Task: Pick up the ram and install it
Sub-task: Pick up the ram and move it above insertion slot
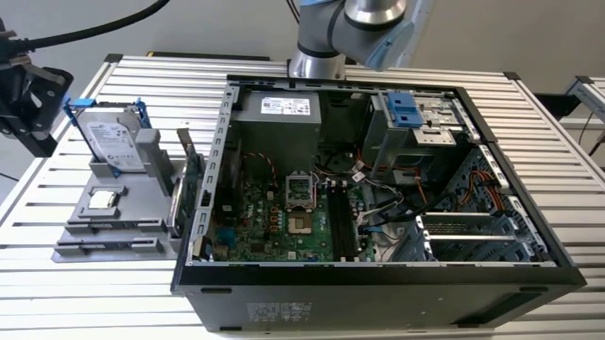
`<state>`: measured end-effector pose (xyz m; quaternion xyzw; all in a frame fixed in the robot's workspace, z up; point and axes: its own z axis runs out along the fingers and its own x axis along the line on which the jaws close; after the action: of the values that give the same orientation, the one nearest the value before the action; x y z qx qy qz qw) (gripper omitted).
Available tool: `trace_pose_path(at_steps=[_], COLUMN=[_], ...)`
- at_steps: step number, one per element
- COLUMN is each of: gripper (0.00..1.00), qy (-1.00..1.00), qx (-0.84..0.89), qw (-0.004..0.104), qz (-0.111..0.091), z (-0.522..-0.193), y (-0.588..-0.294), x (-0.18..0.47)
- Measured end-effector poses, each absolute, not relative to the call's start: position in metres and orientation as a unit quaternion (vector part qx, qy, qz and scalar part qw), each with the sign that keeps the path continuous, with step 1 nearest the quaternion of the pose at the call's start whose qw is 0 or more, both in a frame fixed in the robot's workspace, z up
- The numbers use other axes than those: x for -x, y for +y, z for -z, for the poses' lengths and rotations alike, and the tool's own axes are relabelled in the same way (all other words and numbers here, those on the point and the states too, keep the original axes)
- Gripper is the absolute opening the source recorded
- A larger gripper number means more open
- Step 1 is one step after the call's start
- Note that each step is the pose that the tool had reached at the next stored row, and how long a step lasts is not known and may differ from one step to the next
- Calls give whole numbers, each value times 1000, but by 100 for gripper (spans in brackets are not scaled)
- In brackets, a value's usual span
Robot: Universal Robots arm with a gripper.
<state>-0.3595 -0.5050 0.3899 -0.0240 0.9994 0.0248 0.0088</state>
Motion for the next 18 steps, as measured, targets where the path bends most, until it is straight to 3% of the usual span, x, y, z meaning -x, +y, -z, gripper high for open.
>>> trace_pose_path(at_steps=[18], gripper=[0], qy=[999], qx=[28], qw=[9], qz=[-25], z=[-390], y=[-511], x=[360])
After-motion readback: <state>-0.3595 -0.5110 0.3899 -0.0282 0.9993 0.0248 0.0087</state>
